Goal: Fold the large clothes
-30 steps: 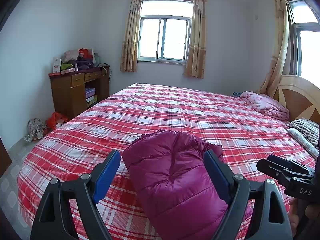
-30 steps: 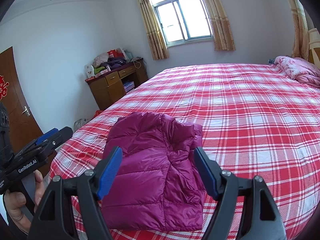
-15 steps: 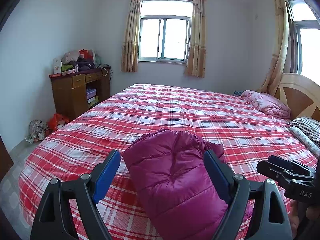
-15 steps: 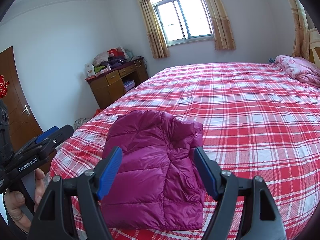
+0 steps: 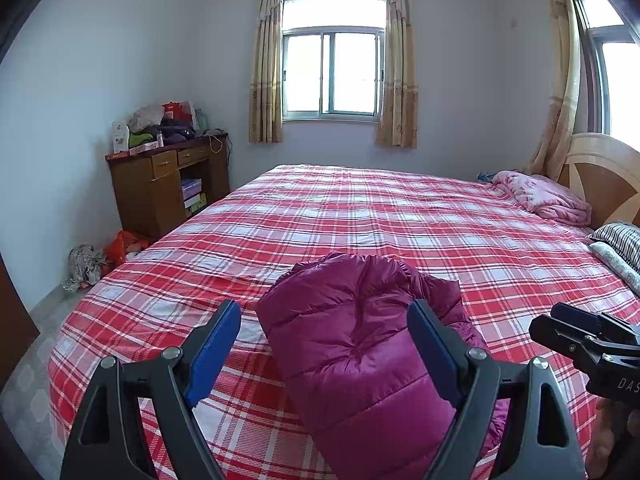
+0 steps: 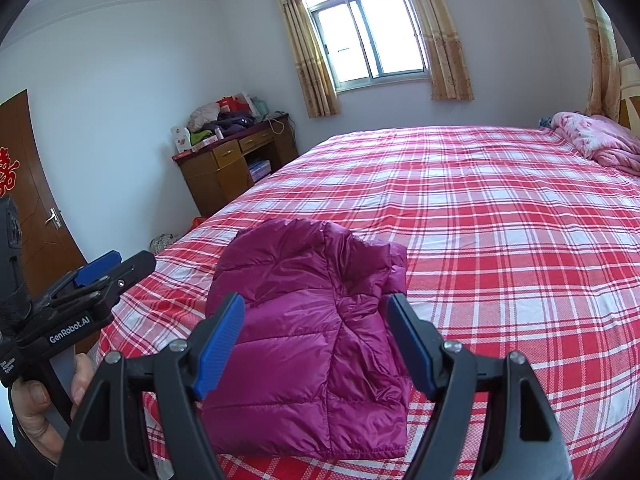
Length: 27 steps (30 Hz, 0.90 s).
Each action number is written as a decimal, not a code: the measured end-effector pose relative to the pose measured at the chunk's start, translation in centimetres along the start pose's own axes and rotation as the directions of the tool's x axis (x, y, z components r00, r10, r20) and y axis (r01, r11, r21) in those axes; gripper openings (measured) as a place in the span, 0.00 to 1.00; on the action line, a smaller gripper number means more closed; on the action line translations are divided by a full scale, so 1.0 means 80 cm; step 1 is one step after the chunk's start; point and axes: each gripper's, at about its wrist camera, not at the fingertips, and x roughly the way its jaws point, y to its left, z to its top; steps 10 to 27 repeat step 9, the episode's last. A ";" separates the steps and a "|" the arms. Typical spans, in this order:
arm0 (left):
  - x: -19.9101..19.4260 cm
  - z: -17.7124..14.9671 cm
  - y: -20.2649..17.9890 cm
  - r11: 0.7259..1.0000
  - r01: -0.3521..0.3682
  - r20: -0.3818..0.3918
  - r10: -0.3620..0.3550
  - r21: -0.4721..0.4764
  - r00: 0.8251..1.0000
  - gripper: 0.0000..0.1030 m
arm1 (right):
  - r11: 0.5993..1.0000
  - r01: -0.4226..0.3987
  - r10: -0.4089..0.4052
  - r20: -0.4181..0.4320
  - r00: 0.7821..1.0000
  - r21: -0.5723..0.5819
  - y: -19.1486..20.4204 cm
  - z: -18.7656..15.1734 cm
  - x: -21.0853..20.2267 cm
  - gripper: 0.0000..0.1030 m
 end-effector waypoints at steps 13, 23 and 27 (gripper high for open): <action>0.003 -0.003 -0.002 1.000 -0.007 -0.001 0.007 -0.005 1.000 0.83 | 1.000 0.002 -0.002 -0.010 1.000 -0.002 -0.002 -0.003 0.002 0.75; 0.003 -0.003 -0.002 1.000 -0.007 -0.001 0.007 -0.005 1.000 0.83 | 1.000 0.002 -0.002 -0.010 1.000 -0.002 -0.002 -0.003 0.002 0.75; 0.003 -0.003 -0.002 1.000 -0.007 -0.001 0.007 -0.005 1.000 0.83 | 1.000 0.002 -0.002 -0.010 1.000 -0.002 -0.002 -0.003 0.002 0.75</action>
